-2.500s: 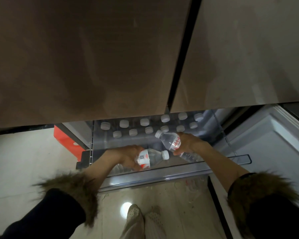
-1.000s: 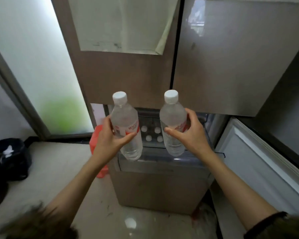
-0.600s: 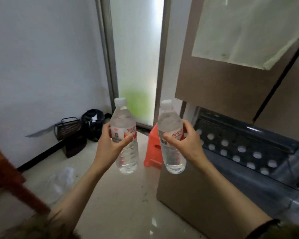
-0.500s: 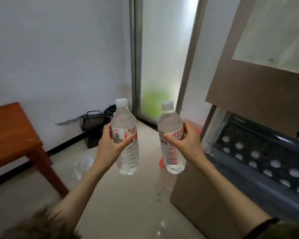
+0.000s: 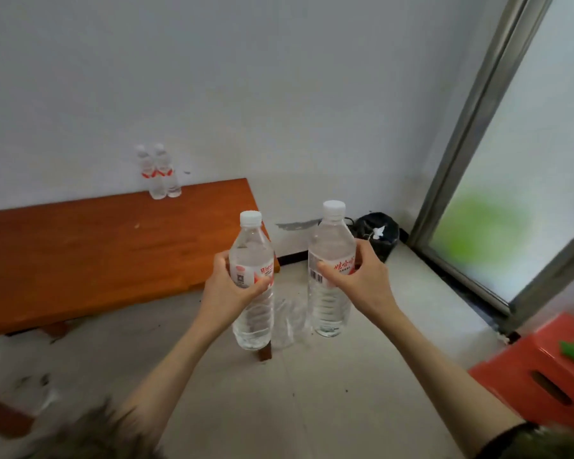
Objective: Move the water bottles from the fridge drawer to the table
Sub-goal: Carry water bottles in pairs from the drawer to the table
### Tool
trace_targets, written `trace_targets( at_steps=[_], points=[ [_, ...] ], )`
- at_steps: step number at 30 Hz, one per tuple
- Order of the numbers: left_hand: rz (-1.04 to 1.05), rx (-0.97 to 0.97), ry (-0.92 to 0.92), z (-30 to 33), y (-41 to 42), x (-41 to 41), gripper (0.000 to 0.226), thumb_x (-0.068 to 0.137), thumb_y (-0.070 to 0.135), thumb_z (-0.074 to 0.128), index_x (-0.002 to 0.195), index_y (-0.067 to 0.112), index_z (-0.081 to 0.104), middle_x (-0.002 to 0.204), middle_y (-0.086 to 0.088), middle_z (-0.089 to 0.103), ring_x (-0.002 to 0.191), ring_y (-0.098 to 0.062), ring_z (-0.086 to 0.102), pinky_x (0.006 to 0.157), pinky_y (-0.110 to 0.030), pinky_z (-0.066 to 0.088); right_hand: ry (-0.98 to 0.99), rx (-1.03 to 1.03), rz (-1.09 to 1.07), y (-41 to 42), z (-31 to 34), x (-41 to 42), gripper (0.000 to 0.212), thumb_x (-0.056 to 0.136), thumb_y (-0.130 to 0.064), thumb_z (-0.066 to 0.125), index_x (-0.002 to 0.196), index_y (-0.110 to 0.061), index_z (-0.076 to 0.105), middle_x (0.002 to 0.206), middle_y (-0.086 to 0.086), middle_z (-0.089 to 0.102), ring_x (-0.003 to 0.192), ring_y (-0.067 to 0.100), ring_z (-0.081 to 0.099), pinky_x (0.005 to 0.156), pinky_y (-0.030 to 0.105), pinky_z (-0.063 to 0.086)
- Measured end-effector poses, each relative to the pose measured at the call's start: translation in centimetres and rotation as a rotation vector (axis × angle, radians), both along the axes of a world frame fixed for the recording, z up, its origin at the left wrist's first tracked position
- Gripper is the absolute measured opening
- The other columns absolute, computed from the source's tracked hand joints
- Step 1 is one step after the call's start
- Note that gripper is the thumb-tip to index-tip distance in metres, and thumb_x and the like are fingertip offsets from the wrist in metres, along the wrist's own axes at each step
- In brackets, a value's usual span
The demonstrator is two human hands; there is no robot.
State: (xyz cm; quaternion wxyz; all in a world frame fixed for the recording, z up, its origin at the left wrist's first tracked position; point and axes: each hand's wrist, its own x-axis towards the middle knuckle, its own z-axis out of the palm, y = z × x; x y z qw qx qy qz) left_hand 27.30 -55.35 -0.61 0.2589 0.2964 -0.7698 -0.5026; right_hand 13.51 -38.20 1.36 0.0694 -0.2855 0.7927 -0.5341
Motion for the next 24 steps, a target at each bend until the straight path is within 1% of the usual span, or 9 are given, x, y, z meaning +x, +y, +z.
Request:
trace_targets(
  at_steps=[3,6,11,13,15,18,20,22,24],
  points=[
    [0.051,-0.004,-0.07,-1.2,-5.4,0.0,0.076,0.066,0.033,0.08,0.127,0.02,0.035,0.105,0.011,0.051,0.095,-0.01,0.056,0.081,-0.028,0.05,-0.008,0.07,0.053,-6.3,-0.6,-1.3,0.058,0.062,-0.049,0.078,0.105,-0.028,0.046,0.097,-0.011,0.06,0.09,0.006,0.059,0.082,0.03,0.053],
    [0.108,0.011,-0.098,-2.5,-10.0,-0.6,0.078,0.066,0.033,0.08,0.128,0.02,0.035,0.101,0.016,0.051,0.092,-0.006,0.056,0.078,-0.025,0.049,-0.007,0.144,0.108,-11.8,-1.2,-3.0,0.058,0.063,-0.049,0.079,0.104,-0.027,0.044,0.097,-0.008,0.06,0.091,0.011,0.06,0.082,0.036,0.054],
    [0.167,0.013,-0.132,-4.0,-17.8,-3.3,0.079,0.065,0.037,0.08,0.131,0.023,0.039,0.114,0.011,0.057,0.104,-0.01,0.058,0.084,-0.028,0.049,-0.005,0.195,0.18,-21.1,-2.5,-7.4,0.056,0.066,-0.044,0.079,0.105,-0.024,0.043,0.102,-0.004,0.058,0.094,0.015,0.059,0.083,0.035,0.052],
    [0.191,0.0,-0.163,-4.3,-21.0,-5.3,0.081,0.064,0.039,0.08,0.132,0.024,0.039,0.118,0.01,0.056,0.108,-0.012,0.057,0.086,-0.029,0.047,-0.008,0.21,0.211,-24.8,-3.2,-9.6,0.062,0.066,-0.043,0.079,0.112,-0.021,0.044,0.106,-0.004,0.057,0.097,0.015,0.058,0.086,0.037,0.052],
    [0.225,-0.014,-0.203,-4.4,-24.1,-7.5,0.082,0.064,0.04,0.08,0.132,0.024,0.039,0.123,0.008,0.054,0.111,-0.014,0.054,0.092,-0.034,0.047,-0.006,0.24,0.241,-28.2,-3.9,-11.9,0.067,0.066,-0.043,0.079,0.118,-0.018,0.043,0.108,-0.004,0.055,0.1,0.017,0.058,0.087,0.038,0.052],
    [0.255,0.005,-0.239,-4.6,-28.3,-10.4,0.081,0.064,0.041,0.079,0.131,0.026,0.037,0.123,0.01,0.051,0.111,-0.012,0.051,0.093,-0.035,0.045,0.014,0.293,0.287,-33.3,-4.9,-15.3,0.07,0.067,-0.045,0.078,0.121,-0.019,0.041,0.112,-0.002,0.056,0.102,0.018,0.058,0.089,0.038,0.052],
    [0.267,0.023,-0.266,-4.8,-30.9,-12.1,0.083,0.063,0.043,0.079,0.132,0.026,0.037,0.126,0.01,0.05,0.116,-0.015,0.051,0.095,-0.039,0.045,0.025,0.331,0.299,-36.7,-5.4,-17.3,0.072,0.068,-0.046,0.077,0.123,-0.02,0.039,0.118,-0.001,0.056,0.105,0.019,0.058,0.091,0.039,0.051],
    [0.3,0.04,-0.294,-5.0,-33.1,-13.5,0.083,0.066,0.038,0.079,0.133,0.021,0.034,0.129,0.005,0.049,0.117,-0.02,0.052,0.093,-0.037,0.045,0.038,0.37,0.298,-39.7,-5.8,-18.9,0.075,0.067,-0.046,0.078,0.125,-0.02,0.038,0.12,0.0,0.056,0.106,0.02,0.058,0.091,0.039,0.052],
    [0.327,0.047,-0.313,-5.4,-35.6,-15.1,0.084,0.066,0.033,0.08,0.134,0.018,0.032,0.128,0.001,0.051,0.114,-0.021,0.054,0.09,-0.035,0.045,0.039,0.406,0.295,-42.8,-6.3,-20.6,0.076,0.066,-0.046,0.078,0.125,-0.019,0.037,0.12,0.001,0.056,0.105,0.022,0.059,0.087,0.038,0.052]
  ],
)
